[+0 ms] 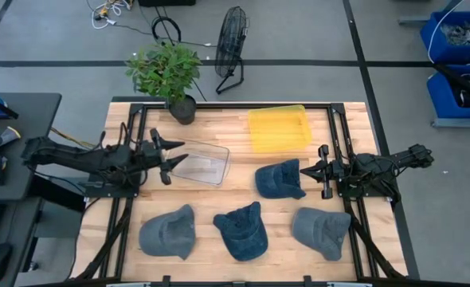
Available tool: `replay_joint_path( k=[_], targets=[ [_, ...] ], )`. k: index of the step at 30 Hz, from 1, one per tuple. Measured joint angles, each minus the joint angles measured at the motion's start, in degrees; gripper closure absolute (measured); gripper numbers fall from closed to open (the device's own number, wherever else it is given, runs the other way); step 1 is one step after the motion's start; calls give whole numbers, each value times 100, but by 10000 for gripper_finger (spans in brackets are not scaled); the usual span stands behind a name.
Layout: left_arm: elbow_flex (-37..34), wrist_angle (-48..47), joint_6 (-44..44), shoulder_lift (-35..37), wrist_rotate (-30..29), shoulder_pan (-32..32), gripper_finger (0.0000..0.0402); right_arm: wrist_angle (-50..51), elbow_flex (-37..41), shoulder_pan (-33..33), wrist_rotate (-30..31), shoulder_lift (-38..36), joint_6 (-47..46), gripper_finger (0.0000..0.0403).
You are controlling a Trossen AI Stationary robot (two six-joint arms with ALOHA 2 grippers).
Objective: Pick & Place hat
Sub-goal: Put the top blue cap into the yellow bin
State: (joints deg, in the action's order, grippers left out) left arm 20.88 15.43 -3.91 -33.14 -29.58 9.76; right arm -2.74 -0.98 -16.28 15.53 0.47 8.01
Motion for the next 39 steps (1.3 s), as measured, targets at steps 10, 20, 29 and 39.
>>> replay_joint_path(
  k=[10, 20, 29, 39],
  targets=[
    [16, 40, 1, -66, -135, -7, 204, -2, -1, -1, 0, 0, -2, 394],
    [16, -116, 310, -66, -132, -7, 205, -2, -1, -1, 0, 0, -2, 394],
    [16, -729, 776, -66, 279, 22, 205, -2, -1, -1, -10, 0, -244, 394],
    [16, -725, 778, -66, 389, 24, 205, -407, -1, -1, 199, 0, -1470, 394]
  ],
)
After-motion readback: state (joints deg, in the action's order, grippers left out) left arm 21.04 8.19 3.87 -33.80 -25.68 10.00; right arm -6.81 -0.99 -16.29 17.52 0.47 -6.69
